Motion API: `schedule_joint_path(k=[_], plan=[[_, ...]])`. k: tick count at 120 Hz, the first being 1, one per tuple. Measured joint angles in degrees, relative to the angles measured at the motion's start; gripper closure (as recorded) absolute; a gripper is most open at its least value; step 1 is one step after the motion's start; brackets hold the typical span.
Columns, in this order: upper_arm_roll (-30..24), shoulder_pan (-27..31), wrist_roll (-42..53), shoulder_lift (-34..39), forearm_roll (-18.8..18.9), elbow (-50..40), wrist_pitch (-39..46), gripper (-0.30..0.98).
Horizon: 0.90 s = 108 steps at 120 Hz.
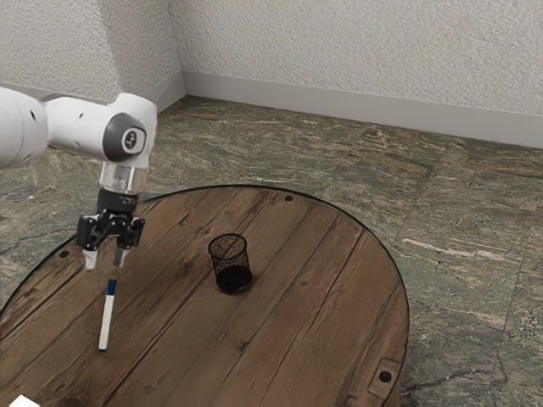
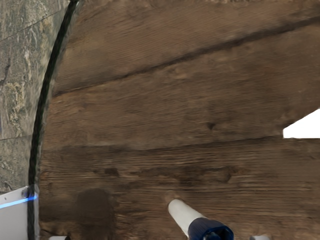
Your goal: Take the marker out of the pen holder and place it to the left of the pen holder.
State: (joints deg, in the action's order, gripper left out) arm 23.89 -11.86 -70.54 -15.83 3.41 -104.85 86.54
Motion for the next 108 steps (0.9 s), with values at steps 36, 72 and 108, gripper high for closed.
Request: schedule_joint_path(k=[36, 72, 108], plan=[[-11.01, 8.43, 2.77, 5.50, -3.04, 16.49, 10.12, 0.07], [-14.66, 11.92, 25.59, 8.98, -5.64, 20.88, 8.21, 0.02], [-15.33, 12.04, 40.26, 9.33, -5.16, 20.81, 7.07, 0.00]])
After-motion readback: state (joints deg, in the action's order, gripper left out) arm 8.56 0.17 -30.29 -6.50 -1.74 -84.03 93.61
